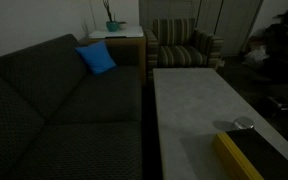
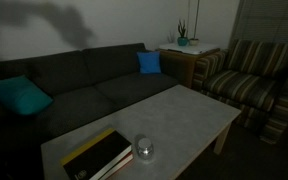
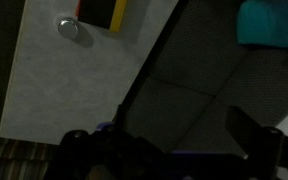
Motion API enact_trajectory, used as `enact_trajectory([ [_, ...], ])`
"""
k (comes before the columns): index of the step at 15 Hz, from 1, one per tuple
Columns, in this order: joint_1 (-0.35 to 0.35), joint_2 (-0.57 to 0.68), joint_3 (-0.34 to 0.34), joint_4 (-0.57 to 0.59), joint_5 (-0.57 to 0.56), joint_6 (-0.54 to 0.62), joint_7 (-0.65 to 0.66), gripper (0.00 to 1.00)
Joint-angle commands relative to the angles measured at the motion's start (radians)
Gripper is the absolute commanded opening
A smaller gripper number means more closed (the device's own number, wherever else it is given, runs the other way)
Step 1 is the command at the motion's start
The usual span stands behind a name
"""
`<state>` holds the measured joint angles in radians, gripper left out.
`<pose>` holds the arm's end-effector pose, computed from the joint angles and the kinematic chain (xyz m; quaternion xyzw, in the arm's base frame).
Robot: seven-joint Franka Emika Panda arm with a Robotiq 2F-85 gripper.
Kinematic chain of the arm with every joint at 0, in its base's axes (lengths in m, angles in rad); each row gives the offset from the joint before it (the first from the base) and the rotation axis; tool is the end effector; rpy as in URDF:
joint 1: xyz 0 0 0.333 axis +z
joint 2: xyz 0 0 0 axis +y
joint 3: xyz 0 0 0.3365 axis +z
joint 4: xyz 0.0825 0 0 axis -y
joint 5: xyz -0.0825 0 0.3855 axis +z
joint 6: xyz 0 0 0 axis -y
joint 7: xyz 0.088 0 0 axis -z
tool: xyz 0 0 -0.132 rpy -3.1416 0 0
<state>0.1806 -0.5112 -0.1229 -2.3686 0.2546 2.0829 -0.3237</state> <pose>0.4154 0.0369 0.5296 -0.9730 -0.1418 -0.1259 0.1317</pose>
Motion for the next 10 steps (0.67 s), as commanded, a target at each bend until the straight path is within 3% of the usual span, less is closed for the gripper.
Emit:
enact_trajectory([
  [1, -0.022, 0.002, 0.019, 0.002, 0.011, -0.004, -0.008, 1.00],
  [10, -0.020, 0.010, 0.015, 0.005, 0.016, -0.004, -0.017, 1.00],
])
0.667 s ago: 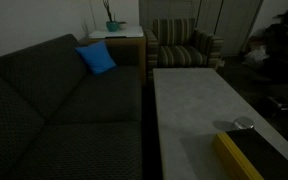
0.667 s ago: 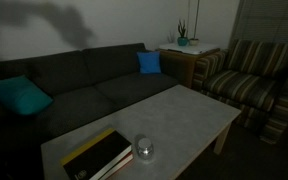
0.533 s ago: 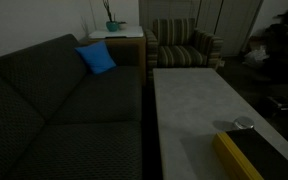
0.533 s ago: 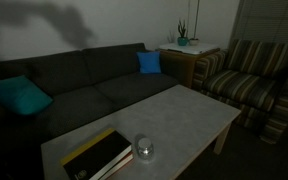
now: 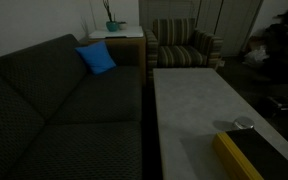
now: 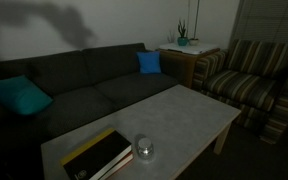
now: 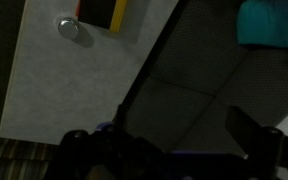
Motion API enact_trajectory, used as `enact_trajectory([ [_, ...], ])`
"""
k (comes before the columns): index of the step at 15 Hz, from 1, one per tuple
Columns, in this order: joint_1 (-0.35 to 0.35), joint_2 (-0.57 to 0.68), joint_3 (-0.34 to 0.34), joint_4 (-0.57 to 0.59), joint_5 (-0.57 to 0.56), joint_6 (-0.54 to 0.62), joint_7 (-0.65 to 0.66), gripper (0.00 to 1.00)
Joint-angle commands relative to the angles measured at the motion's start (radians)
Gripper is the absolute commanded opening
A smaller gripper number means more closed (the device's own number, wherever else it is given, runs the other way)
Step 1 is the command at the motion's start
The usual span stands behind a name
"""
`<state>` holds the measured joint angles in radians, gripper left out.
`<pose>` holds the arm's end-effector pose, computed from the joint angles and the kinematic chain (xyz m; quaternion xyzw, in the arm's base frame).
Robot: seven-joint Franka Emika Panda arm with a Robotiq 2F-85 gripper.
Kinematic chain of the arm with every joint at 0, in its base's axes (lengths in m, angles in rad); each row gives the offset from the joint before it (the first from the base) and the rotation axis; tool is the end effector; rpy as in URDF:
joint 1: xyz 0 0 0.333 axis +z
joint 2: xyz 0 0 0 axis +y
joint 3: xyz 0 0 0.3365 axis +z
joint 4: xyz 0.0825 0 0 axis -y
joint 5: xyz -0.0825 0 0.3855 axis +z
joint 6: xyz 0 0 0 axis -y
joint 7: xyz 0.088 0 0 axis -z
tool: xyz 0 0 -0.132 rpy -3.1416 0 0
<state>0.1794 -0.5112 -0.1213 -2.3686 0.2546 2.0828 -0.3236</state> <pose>0.4154 0.0371 0.5296 -0.9730 -0.1419 -0.1259 0.1314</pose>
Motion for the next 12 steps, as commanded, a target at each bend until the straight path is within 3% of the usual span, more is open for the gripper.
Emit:
enact_trajectory([
  [1, -0.018, 0.017, 0.011, 0.008, 0.017, -0.006, -0.023, 1.00],
  [5, -0.023, 0.073, -0.011, 0.024, 0.026, 0.004, -0.045, 1.00],
  [12, -0.025, 0.269, -0.074, 0.068, 0.148, -0.002, -0.219, 1.00],
])
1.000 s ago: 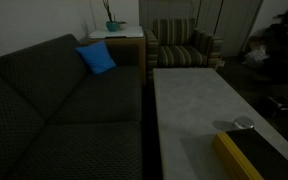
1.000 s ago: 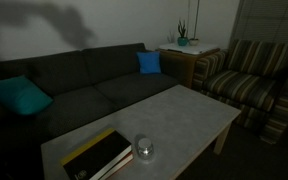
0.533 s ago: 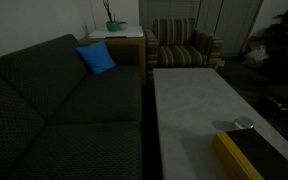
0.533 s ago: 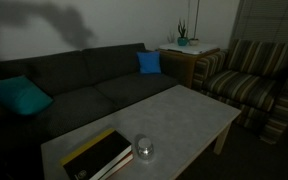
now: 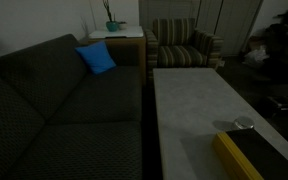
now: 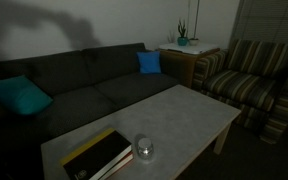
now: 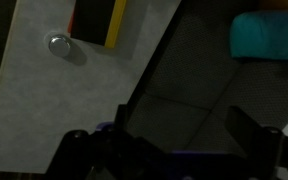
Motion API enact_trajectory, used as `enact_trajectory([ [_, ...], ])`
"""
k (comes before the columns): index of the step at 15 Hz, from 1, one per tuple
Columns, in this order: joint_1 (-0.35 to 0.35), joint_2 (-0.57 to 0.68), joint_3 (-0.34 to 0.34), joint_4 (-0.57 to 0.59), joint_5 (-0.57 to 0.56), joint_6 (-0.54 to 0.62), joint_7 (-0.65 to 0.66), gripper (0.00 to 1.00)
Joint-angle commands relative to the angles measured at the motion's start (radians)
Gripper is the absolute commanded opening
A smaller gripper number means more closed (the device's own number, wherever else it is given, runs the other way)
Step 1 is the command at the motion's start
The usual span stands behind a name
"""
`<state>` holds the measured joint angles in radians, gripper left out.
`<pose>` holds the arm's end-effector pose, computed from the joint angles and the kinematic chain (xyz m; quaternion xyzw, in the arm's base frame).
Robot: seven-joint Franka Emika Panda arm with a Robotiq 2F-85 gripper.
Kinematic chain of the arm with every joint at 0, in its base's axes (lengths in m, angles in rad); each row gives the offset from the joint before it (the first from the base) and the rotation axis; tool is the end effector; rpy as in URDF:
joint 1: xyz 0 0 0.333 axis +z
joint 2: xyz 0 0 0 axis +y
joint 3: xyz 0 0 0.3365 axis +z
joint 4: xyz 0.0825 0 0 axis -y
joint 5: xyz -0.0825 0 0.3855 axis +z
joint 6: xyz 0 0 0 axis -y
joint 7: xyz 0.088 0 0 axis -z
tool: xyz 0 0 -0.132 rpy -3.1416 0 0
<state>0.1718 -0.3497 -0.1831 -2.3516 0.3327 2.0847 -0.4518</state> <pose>0.4479 0.0147 0.4693 -0.9727 -0.1444 -0.0748 0.1654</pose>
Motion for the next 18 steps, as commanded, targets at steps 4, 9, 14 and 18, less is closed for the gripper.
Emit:
enact_trajectory([
  [4, -0.043, 0.241, -0.014, 0.101, 0.186, -0.036, -0.212, 1.00],
  [9, -0.106, 0.300, 0.040, 0.096, 0.249, -0.027, -0.240, 1.00],
  [14, -0.130, 0.366, 0.049, 0.134, 0.279, -0.048, -0.263, 1.00],
  [18, -0.130, 0.365, 0.050, 0.139, 0.279, -0.051, -0.263, 1.00],
])
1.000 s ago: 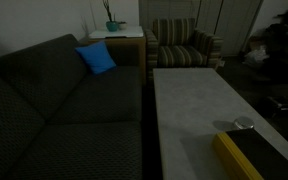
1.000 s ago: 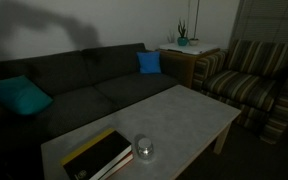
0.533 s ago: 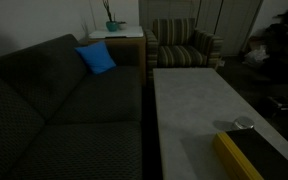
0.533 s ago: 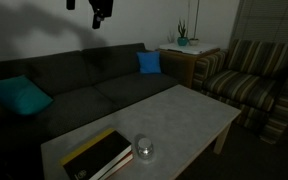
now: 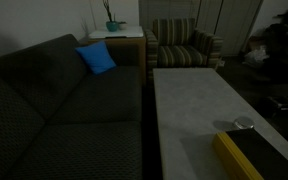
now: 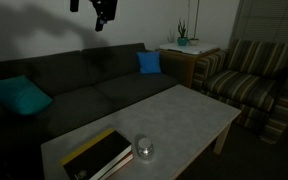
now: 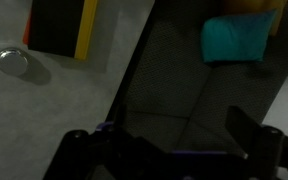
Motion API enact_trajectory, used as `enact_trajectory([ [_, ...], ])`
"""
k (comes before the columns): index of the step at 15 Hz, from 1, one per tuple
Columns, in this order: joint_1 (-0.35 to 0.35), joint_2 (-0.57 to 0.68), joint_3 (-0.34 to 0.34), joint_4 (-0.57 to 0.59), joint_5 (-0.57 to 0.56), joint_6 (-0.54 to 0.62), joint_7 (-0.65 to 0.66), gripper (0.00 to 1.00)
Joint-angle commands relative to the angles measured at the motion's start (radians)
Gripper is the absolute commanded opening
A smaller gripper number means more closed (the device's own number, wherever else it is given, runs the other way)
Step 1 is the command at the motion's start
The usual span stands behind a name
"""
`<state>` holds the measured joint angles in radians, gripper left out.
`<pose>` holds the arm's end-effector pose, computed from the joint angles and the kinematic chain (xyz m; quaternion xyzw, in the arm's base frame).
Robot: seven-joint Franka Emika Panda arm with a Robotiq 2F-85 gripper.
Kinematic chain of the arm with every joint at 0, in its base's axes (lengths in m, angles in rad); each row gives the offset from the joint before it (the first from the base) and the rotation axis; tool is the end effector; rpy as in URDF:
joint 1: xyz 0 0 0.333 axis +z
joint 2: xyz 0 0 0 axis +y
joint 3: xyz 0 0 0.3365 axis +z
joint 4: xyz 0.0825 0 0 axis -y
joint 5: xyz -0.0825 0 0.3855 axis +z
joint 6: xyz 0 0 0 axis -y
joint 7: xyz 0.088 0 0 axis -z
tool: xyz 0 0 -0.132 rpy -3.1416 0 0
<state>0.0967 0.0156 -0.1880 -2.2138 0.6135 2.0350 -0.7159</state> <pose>0.5147 -0.0016 0.3623 -0.9527 -0.1386 -0.0151 0.2700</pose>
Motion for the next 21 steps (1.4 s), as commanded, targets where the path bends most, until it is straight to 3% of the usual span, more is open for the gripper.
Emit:
enact_trajectory([
  [1, -0.055, 0.000, 0.055, 0.001, -0.002, -0.001, 0.001, 1.00],
  [7, -0.108, 0.132, 0.082, 0.077, -0.040, 0.005, -0.045, 1.00],
  [20, -0.293, 0.610, 0.180, 0.409, -0.093, -0.101, -0.054, 1.00],
  [21, -0.278, 0.555, 0.188, 0.338, -0.098, -0.038, -0.054, 1.00],
])
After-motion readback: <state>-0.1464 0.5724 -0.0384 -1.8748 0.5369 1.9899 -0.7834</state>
